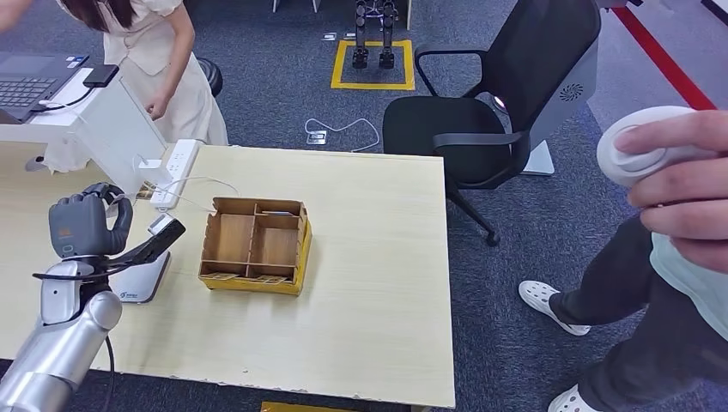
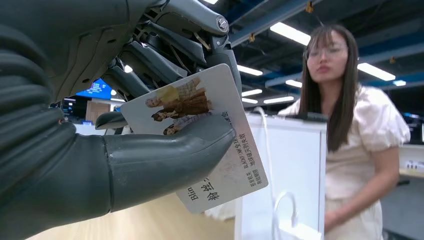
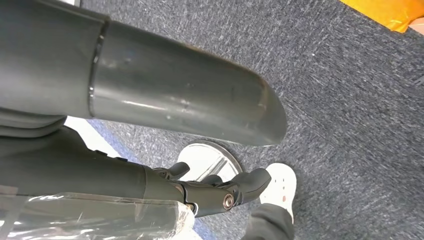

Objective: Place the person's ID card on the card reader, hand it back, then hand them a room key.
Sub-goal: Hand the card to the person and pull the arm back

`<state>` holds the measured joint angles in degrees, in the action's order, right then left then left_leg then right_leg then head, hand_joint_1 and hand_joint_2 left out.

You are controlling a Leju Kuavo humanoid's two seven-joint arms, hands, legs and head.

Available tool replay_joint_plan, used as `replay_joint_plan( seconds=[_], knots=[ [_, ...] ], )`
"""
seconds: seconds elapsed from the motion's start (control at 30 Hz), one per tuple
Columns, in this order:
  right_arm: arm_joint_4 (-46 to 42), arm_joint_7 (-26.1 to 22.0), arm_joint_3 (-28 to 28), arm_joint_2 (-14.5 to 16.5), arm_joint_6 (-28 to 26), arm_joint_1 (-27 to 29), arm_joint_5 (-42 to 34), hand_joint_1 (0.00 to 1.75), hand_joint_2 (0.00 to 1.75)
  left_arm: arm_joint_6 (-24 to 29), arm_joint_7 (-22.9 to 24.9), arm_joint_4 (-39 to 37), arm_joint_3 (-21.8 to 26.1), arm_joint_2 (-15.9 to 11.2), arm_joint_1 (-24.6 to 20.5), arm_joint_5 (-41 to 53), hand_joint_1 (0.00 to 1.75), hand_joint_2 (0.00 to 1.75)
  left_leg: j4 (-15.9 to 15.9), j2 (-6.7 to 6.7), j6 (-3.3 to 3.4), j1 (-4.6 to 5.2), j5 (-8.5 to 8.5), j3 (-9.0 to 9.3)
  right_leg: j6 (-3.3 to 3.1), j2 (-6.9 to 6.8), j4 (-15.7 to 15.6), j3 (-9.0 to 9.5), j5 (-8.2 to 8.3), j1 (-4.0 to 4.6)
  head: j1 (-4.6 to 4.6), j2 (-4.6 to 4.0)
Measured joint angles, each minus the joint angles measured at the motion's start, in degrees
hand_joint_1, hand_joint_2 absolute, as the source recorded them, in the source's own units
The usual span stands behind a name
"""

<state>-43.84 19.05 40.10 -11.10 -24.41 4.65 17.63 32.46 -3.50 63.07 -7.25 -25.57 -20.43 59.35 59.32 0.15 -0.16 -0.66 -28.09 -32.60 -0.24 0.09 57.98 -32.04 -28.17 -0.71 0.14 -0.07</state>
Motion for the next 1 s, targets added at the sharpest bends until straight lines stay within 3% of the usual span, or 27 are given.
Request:
replay_joint_plan(
  seconds=[0.5, 1.0],
  knots=[
    [2.1, -1.9, 0.9, 0.5, 0.8, -2.1, 0.5, 0.00, 0.00, -0.3, 3.0, -4.1, -3.1, -0.1, -11.8, 3.7, 1.75, 1.75, 0.0, 0.07, 0.04, 0.00, 0.06, -0.10, -0.03, 0.08, 0.0, -0.14, 0.10, 0.00, 0.00, 0.00],
    [3.5, -3.2, 0.9, 1.2, 0.7, -2.9, 0.5, 0.00, 0.00, 0.4, 1.7, -6.2, -4.4, 0.9, -14.7, 1.6, 1.75, 1.75, 0.0, 0.07, 0.04, 0.00, 0.07, -0.12, -0.04, 0.09, 0.0, -0.17, 0.11, 0.00, 0.00, 0.00]
  ],
)
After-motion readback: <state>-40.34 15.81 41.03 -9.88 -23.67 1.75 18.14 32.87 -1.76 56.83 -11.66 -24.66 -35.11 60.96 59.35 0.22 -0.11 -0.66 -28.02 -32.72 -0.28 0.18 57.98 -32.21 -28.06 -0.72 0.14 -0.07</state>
